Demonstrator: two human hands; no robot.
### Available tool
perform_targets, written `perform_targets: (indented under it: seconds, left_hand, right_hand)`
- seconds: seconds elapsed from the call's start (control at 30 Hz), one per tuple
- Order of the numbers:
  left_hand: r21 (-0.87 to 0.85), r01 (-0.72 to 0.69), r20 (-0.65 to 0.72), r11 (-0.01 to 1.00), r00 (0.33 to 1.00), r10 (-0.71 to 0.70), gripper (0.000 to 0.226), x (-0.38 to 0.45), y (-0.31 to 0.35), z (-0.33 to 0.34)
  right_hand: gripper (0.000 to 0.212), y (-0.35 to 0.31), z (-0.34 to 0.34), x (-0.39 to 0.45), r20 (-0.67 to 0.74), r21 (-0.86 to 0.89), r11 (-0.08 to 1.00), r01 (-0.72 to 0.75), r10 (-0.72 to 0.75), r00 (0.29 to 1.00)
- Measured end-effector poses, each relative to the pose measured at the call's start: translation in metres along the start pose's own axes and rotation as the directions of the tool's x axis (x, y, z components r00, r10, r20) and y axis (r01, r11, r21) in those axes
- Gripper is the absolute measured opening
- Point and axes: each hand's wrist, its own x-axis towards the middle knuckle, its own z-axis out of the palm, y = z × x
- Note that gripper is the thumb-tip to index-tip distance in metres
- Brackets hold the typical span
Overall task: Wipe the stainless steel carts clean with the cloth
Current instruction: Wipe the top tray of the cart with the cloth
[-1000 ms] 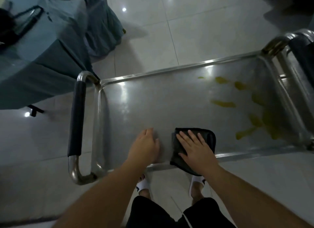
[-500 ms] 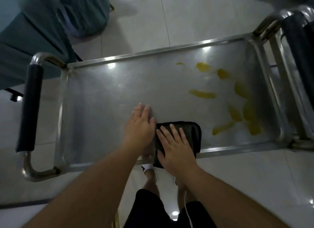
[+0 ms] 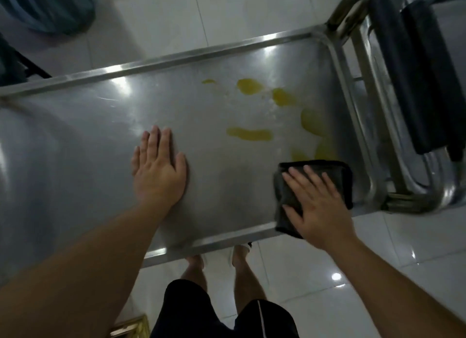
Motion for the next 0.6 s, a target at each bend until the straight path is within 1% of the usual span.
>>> perform_targets:
  seconds: [0.07,0.1,0.17,0.23,0.27,0.3,0.33,0.37,0.43,0.47,0.5,0.53,0.57,0.6]
  left_hand:
    - [-0.003,0.002,0.001,1.0,1.0,-0.002,0.072,0.001,-0.001,0.001]
    - [0.001,0.001,0.009,1.0,1.0,-0.001,0.073,0.001,-0.002,0.002]
    - [0.015,-0.008,0.014,1.0,1.0,0.008,0.073,0.002,-0.002,0.003]
    - [0.02,-0.01,0.008,1.0,1.0,0.01,0.074,0.002,-0.002,0.004]
    - [0.02,-0.008,0.003,1.0,1.0,0.008,0.074,0.002,-0.002,0.004]
    - [0.02,-0.008,-0.002,1.0,1.0,0.008,0.074,0.002,-0.002,0.005]
    - [0.022,-0.011,-0.005,1.0,1.0,0.011,0.074,0.002,-0.003,0.005]
    - [0.024,-0.013,-0.007,1.0,1.0,0.014,0.074,0.003,-0.003,0.006]
    - [0.03,-0.013,-0.008,0.999,1.0,0.013,0.072,0.004,-0.005,0.008]
    - [0.033,-0.011,-0.008,0.999,1.0,0.011,0.071,0.004,-0.006,0.008]
    - [0.037,-0.012,-0.004,0.999,1.0,0.012,0.07,0.005,-0.007,0.009]
    - [0.042,-0.017,0.004,0.999,1.0,0.017,0.069,0.005,-0.007,0.01]
    - [0.049,-0.022,0.009,0.999,1.0,0.022,0.068,0.004,-0.007,0.01]
    - [0.052,-0.025,0.009,0.998,1.0,0.025,0.067,0.004,-0.008,0.011]
  right_hand:
    - [0.069,0.045,-0.01,-0.002,-0.008,-0.023,0.991,-0.13,0.13,0.992]
    - [0.07,0.058,-0.014,-0.001,-0.009,-0.023,0.975,-0.22,0.22,0.975]
    - [0.071,0.057,-0.015,0.007,-0.034,-0.005,0.91,-0.414,0.414,0.91]
    - [0.071,0.024,-0.009,0.025,-0.08,0.06,0.801,-0.595,0.598,0.797]
    - [0.071,-0.001,-0.006,0.038,-0.099,0.104,0.745,-0.659,0.667,0.738]
    - [0.071,-0.029,-0.004,0.053,-0.113,0.144,0.714,-0.685,0.7,0.705]
    - [0.071,-0.058,-0.001,0.069,-0.12,0.167,0.718,-0.675,0.695,0.709]
    - [0.071,-0.088,0.001,0.086,-0.128,0.175,0.748,-0.64,0.662,0.738]
    - [0.071,-0.143,0.006,0.117,-0.137,0.151,0.848,-0.507,0.526,0.839]
    - [0.071,-0.165,0.008,0.127,-0.126,0.124,0.908,-0.401,0.416,0.901]
    - [0.072,-0.18,0.01,0.132,-0.103,0.095,0.96,-0.265,0.274,0.956]
    - [0.072,-0.183,0.012,0.134,-0.076,0.071,0.991,-0.115,0.121,0.99]
    - [0.073,-0.177,0.012,0.133,-0.061,0.056,0.998,0.027,-0.023,0.998]
    - [0.073,-0.164,0.011,0.13,-0.061,0.049,0.988,0.144,-0.141,0.988]
